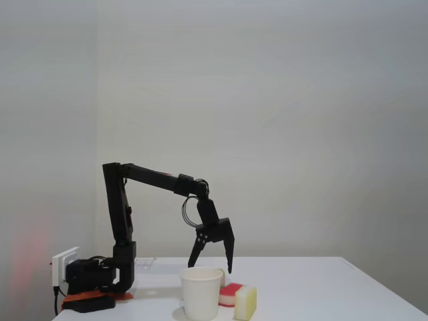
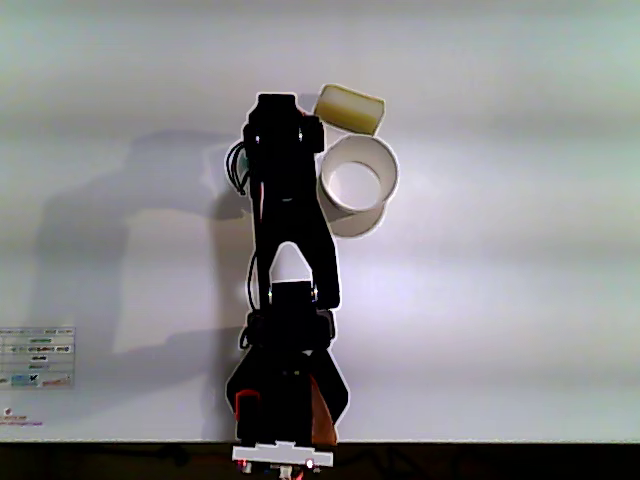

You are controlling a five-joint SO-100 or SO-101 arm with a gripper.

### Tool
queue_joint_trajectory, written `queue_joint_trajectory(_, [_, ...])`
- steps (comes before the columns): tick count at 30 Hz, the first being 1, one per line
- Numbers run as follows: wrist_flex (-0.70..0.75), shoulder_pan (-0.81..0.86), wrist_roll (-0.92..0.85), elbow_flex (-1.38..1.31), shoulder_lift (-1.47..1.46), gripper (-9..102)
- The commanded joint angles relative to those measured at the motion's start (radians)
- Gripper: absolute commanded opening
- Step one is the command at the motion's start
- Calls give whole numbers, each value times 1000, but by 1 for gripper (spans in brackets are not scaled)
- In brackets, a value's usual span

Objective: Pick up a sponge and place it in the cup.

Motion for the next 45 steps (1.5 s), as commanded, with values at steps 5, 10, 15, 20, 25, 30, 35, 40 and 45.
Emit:
queue_joint_trajectory(5, [0,-8,-5,14,26,39])
queue_joint_trajectory(10, [-44,3,-3,55,20,37])
queue_joint_trajectory(15, [-58,3,26,77,14,26])
queue_joint_trajectory(20, [-55,-3,61,98,20,13])
queue_joint_trajectory(25, [-44,-3,71,127,46,2])
queue_joint_trajectory(30, [-12,2,87,147,84,0])
queue_joint_trajectory(35, [64,5,92,137,164,0])
queue_joint_trajectory(40, [233,-5,100,48,258,0])
queue_joint_trajectory(45, [364,8,106,-71,319,0])
